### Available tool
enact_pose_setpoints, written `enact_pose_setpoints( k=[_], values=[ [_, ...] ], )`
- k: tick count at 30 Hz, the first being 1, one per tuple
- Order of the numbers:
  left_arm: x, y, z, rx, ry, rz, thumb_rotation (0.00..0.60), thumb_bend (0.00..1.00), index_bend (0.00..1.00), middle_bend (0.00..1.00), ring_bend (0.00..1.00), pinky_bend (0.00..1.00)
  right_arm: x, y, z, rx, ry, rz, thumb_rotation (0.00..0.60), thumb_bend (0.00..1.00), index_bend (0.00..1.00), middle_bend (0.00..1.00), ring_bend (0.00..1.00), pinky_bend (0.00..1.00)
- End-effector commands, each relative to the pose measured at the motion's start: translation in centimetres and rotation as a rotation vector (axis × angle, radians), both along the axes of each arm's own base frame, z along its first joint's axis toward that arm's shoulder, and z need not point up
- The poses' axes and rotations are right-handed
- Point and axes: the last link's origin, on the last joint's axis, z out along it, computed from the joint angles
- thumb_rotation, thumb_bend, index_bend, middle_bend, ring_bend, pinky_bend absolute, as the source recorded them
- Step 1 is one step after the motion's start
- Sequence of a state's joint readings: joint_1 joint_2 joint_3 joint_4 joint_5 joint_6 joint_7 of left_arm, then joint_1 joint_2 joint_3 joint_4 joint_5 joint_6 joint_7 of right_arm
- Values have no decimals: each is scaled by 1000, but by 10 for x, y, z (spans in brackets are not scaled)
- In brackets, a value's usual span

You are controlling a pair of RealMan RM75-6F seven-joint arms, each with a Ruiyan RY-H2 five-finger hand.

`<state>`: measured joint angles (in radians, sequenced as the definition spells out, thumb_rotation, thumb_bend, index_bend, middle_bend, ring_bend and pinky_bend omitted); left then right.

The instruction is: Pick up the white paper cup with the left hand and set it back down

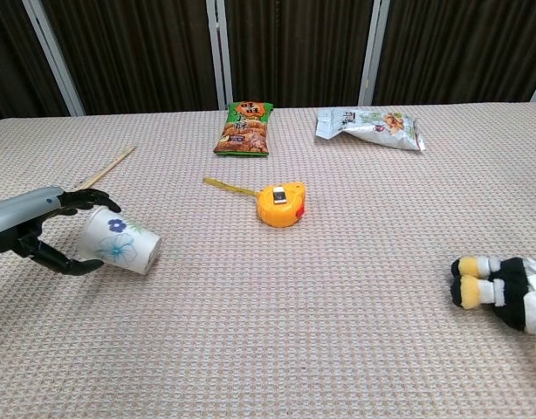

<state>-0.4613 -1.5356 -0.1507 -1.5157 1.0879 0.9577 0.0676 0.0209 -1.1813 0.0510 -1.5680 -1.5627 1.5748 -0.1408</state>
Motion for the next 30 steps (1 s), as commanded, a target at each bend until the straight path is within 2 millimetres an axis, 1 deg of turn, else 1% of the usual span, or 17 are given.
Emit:
enact_pose_setpoints(
  k=[1, 7, 10, 12, 14, 18, 23, 30],
  values=[
    [3, -1, 14, -33, 68, -11, 600, 178, 0, 0, 0, 0, 1, 0, -1, 0, 0, 2, 600, 47, 0, 0, 0, 0],
    [21, 3, 20, -8, 137, -79, 600, 176, 3, 0, 0, 0, 1, 0, -1, 2, 1, -1, 600, 47, 0, 0, 0, 0],
    [33, 7, 20, 12, 262, -146, 600, 175, 53, 0, 0, 0, 0, 0, -1, 2, 0, -3, 600, 47, 0, 0, 0, 0],
    [37, 8, 18, 9, 329, -161, 600, 175, 84, 0, 0, 0, 0, 0, 0, 0, -2, -2, 600, 46, 0, 0, 0, 0],
    [43, 7, 15, -3, 389, -172, 600, 175, 100, 0, 0, 0, 0, 0, 0, 0, -5, 0, 600, 46, 0, 0, 0, 0],
    [54, 7, 8, -25, 441, -170, 600, 176, 139, 0, 0, 0, 1, 0, 1, -1, -8, 1, 600, 47, 0, 0, 0, 0],
    [63, 7, -5, -27, 528, -185, 600, 174, 227, 0, 0, 0, 1, 1, 1, 2, -10, 2, 600, 47, 0, 0, 0, 0],
    [71, 4, -18, -12, 550, -204, 600, 177, 313, 0, 0, 0, 1, 1, 1, 4, -9, 2, 600, 47, 0, 0, 0, 0]
  ],
)
